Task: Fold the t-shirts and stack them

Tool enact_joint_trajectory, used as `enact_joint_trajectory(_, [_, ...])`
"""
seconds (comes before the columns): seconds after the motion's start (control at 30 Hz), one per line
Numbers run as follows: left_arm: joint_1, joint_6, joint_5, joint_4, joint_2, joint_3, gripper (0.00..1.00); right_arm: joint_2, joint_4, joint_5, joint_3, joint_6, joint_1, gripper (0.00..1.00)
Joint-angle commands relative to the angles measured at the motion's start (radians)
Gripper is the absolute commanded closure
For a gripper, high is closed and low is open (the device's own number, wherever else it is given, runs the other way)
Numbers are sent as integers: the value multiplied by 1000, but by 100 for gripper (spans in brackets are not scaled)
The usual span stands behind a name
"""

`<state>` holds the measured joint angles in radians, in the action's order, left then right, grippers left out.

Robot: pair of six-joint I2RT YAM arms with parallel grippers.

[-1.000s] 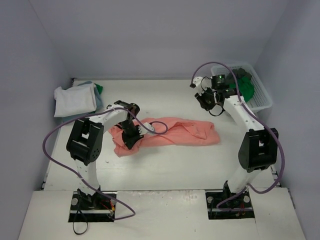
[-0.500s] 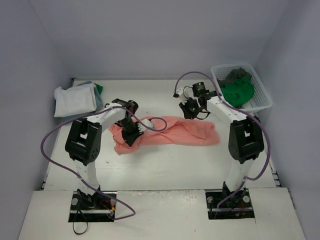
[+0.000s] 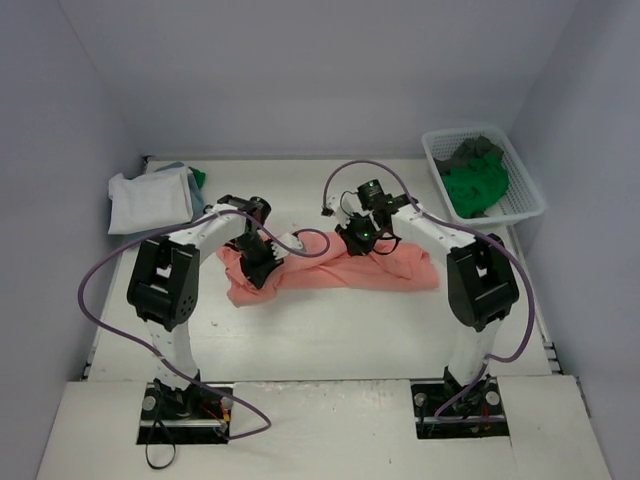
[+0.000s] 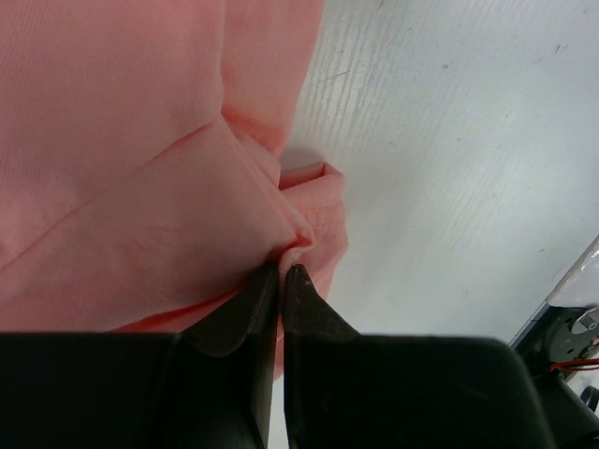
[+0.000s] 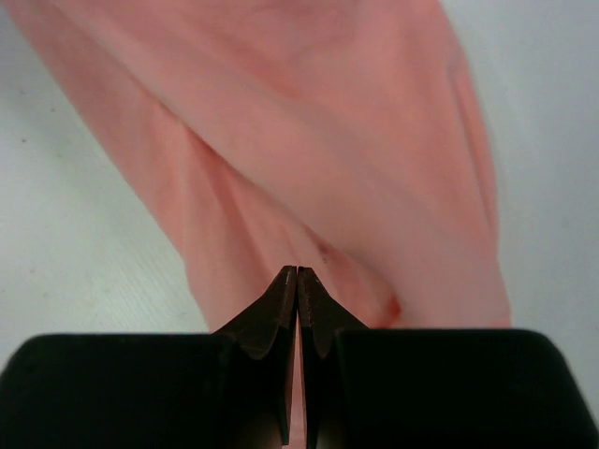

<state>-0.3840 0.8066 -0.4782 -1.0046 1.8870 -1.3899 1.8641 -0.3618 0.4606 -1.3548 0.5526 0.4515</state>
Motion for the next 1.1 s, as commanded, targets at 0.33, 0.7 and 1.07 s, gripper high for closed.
enact_joint_trajectory(0.33, [36, 42, -11, 0, -60, -14, 100, -45, 17, -28, 11, 0, 50, 100])
enact_joint_trajectory(0.7, [36, 34, -27, 20, -58, -18, 100, -100, 84, -28, -84, -34, -8, 100])
enact_joint_trajectory(1.07, [39, 32, -22, 11, -55, -34, 100, 56, 190, -143, -83, -57, -71, 100])
